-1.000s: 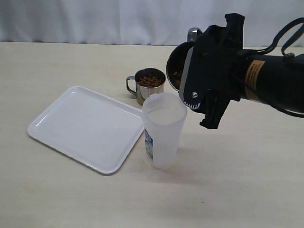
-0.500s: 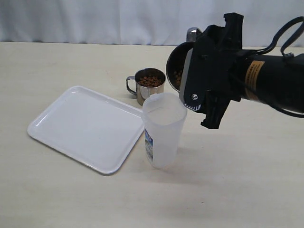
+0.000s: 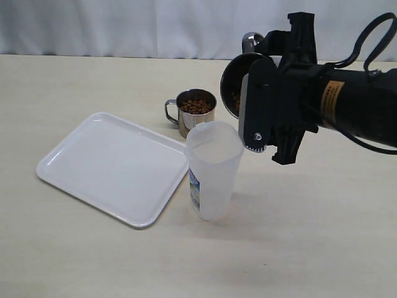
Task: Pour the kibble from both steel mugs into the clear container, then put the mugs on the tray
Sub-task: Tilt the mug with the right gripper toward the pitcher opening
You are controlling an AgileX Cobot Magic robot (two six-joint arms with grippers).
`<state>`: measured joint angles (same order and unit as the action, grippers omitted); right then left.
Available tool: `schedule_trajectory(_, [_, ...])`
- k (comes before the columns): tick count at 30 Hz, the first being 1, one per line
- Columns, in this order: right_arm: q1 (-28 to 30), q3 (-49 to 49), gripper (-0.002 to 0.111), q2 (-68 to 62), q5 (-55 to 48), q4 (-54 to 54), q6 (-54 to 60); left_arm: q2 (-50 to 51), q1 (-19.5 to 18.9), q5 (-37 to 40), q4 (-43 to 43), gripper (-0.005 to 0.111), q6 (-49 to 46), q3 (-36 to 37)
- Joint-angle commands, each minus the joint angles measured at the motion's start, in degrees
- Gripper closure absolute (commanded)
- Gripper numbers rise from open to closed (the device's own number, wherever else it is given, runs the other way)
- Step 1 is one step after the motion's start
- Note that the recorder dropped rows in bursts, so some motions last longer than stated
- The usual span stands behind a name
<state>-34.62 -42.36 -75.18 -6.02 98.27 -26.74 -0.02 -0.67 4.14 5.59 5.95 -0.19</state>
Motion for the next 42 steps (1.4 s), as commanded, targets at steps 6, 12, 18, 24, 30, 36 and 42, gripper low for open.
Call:
schedule_trajectory(6, [-0.2,-0.7,0.103,-0.1,2.7,1.7,0.5,0.0,0.0,-0.6,-0.2,0.107,-0.1,0.2])
schedule_trajectory(12, [-0.2,-0.7,0.103,-0.5,3.2,1.7,1.6,0.0,0.0,-0.6,-0.2,0.107,-0.1,0.2])
schedule_trajectory(18, [-0.2,-0.9,0.103,-3.7,2.7,1.7,5.1,0.0,0.0,-0.6,-0.2,0.107,-0.1,0.2])
schedule_trajectory(24, [-0.2,-0.9,0.103,-4.7,2.3,1.7,5.7,0.0,0.0,-0.6,-0.2,0.107,-0.1,0.2])
schedule_trajectory(30, [-0.2,-0.9,0.103,-4.3,1.2,1.7,6.6,0.0,0.0,-0.6,-0.2,0.107,-0.1,0.2])
schedule_trajectory(36, [-0.2,-0.9,0.103,-1.1,1.5,1.7,6.6,0.0,0.0,-0.6,-0.2,0.107,-0.1,0.2])
schedule_trajectory(42, [-0.2,-0.9,0.103,-0.4,4.0,1.7,8.3,0.0,0.0,-0.6,-0.2,0.107,-0.1,0.2])
